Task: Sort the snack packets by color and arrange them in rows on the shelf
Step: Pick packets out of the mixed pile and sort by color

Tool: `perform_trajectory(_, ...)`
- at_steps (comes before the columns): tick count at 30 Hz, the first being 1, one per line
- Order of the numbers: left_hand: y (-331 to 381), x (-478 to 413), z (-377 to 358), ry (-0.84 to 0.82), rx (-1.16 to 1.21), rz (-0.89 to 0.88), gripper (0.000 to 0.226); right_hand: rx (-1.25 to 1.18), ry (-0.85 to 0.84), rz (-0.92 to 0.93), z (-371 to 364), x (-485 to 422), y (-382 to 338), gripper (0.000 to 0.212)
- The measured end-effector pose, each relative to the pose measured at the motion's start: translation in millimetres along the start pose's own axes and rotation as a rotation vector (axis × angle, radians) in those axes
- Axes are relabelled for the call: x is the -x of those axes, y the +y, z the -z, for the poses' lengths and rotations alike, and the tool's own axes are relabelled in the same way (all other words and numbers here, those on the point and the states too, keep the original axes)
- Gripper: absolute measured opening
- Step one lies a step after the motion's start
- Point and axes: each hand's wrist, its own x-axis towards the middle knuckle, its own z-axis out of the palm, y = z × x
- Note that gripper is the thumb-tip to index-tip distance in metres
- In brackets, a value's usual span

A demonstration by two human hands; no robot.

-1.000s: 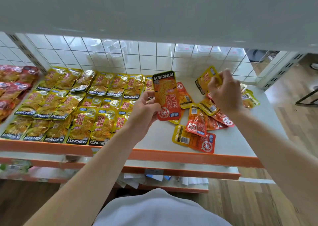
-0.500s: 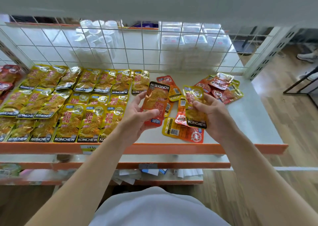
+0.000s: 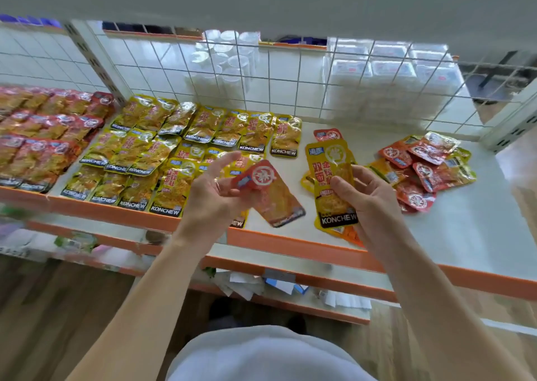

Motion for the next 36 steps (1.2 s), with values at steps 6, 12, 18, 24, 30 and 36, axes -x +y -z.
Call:
perform_trajectory(6, -3.8, -2.2, 24.2, 0.102, 0.259, 0.163, 0.016, -0.020, -0.025, -0.058, -39.9, -1.4, 17.8, 0.017)
perform_trajectory(12, -11.1, -14.5, 51.0, 0.087, 0.213, 0.177, 0.010, -0.008, 0.031, -0.057, -78.8, 1.2, 30.5, 0.013)
perform_trajectory(18, -13.3, -33.4, 67.5, 0.051, 0.126, 0.181, 0.009, 0.029, 0.139, -0.043, -98.0, -1.6, 36.2, 0.011)
perform_trajectory(24, -13.5, -62.6, 62.7, 0.032, -0.034, 0.122, 0.006, 0.252, 0.291, -0.027, -101.4, -34.4, 46.7, 0.009)
perform_trajectory(30, -13.2, -85.0, 56.3, 0.007, -0.101, 0.102, 0.010, 0.679, 0.385, 0.060, -102.6, -74.9, 56.7, 0.015)
perform_trajectory(36, -8.7, -96.8, 49.8, -0.013, -0.150, 0.055, 0.004, 0.979, 0.425, 0.200, -102.6, -89.6, 60.8, 0.023)
